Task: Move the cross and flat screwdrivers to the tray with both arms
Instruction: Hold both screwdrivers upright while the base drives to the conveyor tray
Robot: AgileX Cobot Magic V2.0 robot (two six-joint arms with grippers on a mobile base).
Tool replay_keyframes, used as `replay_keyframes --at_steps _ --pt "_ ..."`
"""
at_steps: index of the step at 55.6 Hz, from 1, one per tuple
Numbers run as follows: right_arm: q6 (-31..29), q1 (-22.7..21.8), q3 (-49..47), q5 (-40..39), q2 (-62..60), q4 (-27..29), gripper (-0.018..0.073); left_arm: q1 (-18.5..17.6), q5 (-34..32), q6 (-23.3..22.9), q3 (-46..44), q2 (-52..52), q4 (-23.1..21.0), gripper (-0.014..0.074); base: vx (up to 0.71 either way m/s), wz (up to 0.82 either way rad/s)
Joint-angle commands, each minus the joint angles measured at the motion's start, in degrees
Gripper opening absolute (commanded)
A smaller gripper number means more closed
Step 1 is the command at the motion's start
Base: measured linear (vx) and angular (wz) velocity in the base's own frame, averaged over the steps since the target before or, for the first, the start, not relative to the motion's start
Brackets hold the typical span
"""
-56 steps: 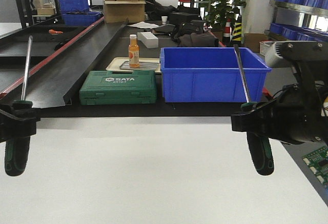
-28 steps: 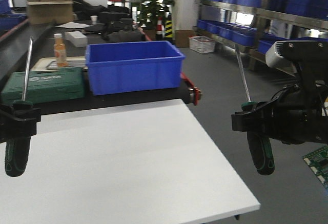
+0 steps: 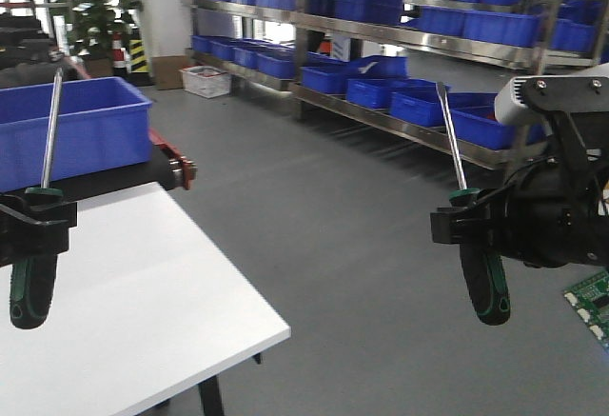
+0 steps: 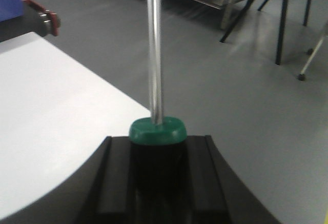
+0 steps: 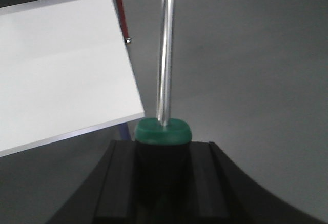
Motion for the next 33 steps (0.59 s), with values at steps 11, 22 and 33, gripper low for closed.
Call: replay_keyframes --at_steps 11,22,33 --pt "-0.5 -0.1 -1.8 -5.3 -1.7 -0.4 -0.0008 -0.3 -5.3 -0.5 -1.6 -1.2 -0.7 0.0003 -0.03 -0.69" --pt "-0.5 -0.1 -1.8 -5.3 -1.7 -0.4 -0.0008 -0.3 -5.3 -0.5 -1.6 -1.2 -0.7 0.0003 0.06 -0.65" --pt "-0.5 -0.1 -1.8 -5.3 -1.7 -0.4 -0.0008 -0.3 -5.3 -0.5 -1.6 -1.2 -0.7 0.0003 0.14 -0.57"
